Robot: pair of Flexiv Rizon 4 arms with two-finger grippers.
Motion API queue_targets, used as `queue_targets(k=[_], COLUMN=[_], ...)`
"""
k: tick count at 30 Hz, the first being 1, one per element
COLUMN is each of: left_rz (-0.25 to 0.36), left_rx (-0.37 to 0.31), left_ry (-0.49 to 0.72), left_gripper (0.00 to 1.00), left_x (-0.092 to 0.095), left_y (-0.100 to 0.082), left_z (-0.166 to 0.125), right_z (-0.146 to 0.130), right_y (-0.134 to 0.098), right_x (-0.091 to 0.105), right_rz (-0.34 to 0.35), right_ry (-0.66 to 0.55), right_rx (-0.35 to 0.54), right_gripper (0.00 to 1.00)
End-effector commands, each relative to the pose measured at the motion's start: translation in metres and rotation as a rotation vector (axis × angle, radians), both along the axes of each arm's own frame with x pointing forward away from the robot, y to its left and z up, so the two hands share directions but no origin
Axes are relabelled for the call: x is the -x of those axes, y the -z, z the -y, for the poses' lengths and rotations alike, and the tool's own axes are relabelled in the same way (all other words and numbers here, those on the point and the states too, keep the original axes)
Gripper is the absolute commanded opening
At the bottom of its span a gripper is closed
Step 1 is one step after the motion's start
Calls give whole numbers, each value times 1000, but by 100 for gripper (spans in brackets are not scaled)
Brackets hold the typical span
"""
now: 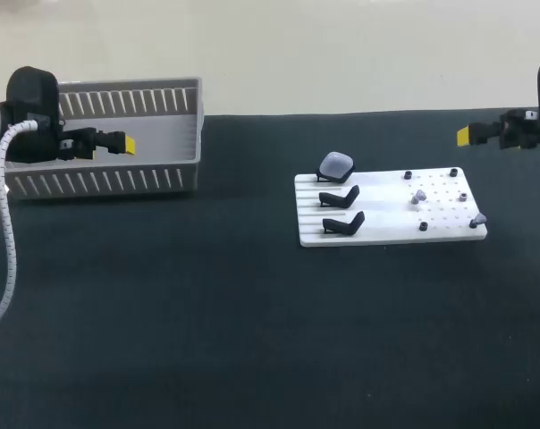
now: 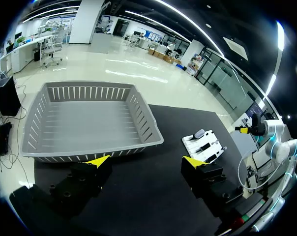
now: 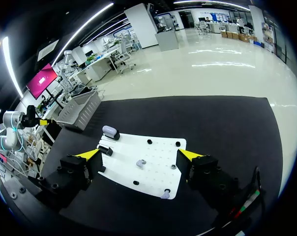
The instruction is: Pick up each earbud case from the left stands, insert the matching earbuds, close the lid, and place the case in the box.
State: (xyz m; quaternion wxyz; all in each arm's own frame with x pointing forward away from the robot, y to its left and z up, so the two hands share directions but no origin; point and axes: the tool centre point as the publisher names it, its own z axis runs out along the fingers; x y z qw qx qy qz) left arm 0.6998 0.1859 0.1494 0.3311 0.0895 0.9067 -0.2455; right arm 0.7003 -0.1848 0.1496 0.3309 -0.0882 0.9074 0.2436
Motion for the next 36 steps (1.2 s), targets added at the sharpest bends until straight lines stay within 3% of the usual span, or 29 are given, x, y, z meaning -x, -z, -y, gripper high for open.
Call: queue_targets(k=[1,20,22,29,36], left_rz=[-6,-1,12,105,234], left_rx=[-7,-17,9,70,44], left_ry=[-4,10,40,204,410], left_gripper=[100,100,100,100,100], left_x=[0,-1,-2,-2,-4], left_y=[-1,-2,-2,-9,-15], left_z=[1,2,5,23,43], right_z=[0,0,0,0,0], right_y=[0,0,0,0,0], right_x=[0,0,0,0,0], right_rz=[0,0,0,0,0], right_ry=[0,0,0,0,0], right_rx=[1,1,1,1,1], right_gripper=[100,100,100,100,100])
